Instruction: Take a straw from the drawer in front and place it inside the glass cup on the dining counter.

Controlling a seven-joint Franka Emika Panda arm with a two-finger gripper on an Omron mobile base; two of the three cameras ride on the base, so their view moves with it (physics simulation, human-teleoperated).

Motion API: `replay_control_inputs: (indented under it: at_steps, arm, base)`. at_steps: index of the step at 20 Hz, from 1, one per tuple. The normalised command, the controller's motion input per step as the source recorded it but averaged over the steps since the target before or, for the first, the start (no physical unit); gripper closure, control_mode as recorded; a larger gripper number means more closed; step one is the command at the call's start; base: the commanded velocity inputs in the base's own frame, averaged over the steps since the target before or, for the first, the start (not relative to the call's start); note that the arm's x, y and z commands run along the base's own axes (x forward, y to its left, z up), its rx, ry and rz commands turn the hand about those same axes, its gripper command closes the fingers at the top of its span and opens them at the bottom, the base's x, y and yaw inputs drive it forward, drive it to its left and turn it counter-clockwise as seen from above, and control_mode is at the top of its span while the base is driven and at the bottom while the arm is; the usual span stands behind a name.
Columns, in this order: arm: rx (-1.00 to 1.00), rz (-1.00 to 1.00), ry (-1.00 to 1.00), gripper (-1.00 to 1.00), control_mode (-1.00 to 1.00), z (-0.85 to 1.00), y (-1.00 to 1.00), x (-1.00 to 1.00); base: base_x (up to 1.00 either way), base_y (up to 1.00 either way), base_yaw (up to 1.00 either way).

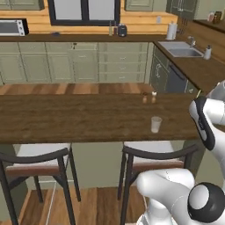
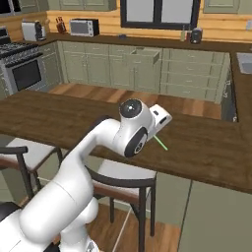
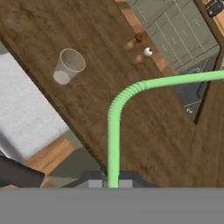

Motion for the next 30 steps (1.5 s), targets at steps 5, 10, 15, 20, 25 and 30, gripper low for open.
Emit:
replay_control_inputs:
  at_steps: [5,10,15,20,25,30]
  arm:
    - [0.00,0.00,0.00,1.00,1.00,0.00,0.00,0.00]
    - [0.03,0.08,-0.03,1.00,-1.00,-0.04,-0.04,0.12]
    - [0.25,0.38,-0.13,1.00,-1.00,-0.04,-0.08,0.61]
    - [0.28,0.41,-0.04,1.00,-1.00,-0.04,-0.01,0.52]
    - [0.20,0.25,0.03,1.00,-1.00,-0.05,-0.04,0.36]
    - [0.05,0.11,0.06,1.00,-1.00,-0.09,0.00,0.09]
  base:
    - [0.41,-0.58,0.48]
    - [0.46,-0.22,0.34]
    - [0.00,0.00,0.00]
    - [0.00,0.00,0.00]
    - [0.00,0.00,0.00]
    - [0.00,0.00,0.00]
